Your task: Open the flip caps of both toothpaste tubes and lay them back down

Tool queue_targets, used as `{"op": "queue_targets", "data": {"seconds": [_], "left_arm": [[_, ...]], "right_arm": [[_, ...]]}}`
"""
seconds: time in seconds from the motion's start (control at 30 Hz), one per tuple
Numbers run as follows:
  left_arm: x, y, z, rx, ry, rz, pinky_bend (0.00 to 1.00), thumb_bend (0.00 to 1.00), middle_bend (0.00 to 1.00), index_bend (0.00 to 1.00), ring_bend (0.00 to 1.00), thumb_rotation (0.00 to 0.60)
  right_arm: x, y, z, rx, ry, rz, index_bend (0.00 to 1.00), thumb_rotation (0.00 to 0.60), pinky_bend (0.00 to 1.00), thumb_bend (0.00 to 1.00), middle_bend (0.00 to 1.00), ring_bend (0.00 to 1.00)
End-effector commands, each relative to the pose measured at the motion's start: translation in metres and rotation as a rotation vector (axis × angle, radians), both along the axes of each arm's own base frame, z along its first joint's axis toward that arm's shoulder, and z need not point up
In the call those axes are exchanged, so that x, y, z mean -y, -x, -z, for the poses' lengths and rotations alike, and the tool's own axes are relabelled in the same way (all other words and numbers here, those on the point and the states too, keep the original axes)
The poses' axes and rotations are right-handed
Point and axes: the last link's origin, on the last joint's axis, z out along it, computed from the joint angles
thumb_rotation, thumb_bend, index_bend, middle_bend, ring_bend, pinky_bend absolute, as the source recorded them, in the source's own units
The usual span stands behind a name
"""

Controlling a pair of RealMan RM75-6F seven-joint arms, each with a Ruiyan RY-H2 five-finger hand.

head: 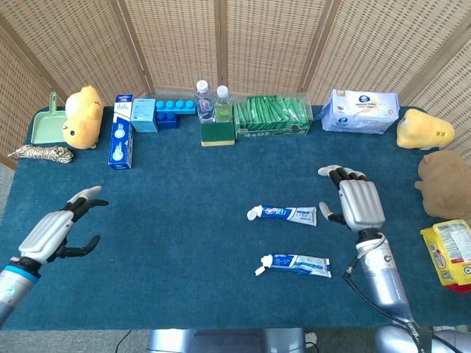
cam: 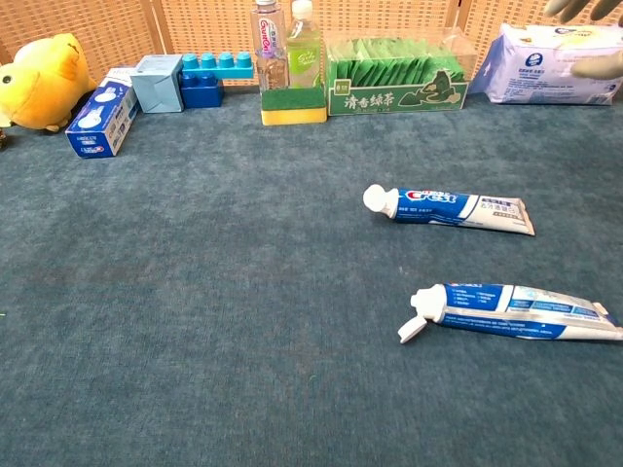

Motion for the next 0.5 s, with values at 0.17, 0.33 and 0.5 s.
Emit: {"op": "queue_targets", "data": {"seconds": [0.17, 0.33, 0.5], "left_arm": [[0.028, 0.019, -0.004, -0.045, -0.079, -0.064, 0.17, 0.4, 0.02, 0.18, 0.0, 0.6], [0.048, 0.033, -0.003, -0.068, -0.124, -0.104, 0.15, 0.4, 0.02, 0.18, 0.0, 0.6], [0.063, 0.047, 0.002, -0.101, -0.153, -0.133, 0.14, 0.4, 0.03, 0.18, 0.0, 0.6]], "right_arm": [[-0.019, 0.035, -0.004, -0.025, 0.051, -0.063, 0.33, 0.6, 0.26, 0.32, 0.3, 0.24], [-0.033, 0.059, -0.003, -0.061, 0.082, -0.086, 0.34, 0.6, 0.23, 0.31, 0.3, 0.21], [-0.047, 0.088, 0.002, -0.116, 0.089, -0.062, 0.33, 0.6, 0.22, 0.31, 0.29, 0.19]]}}
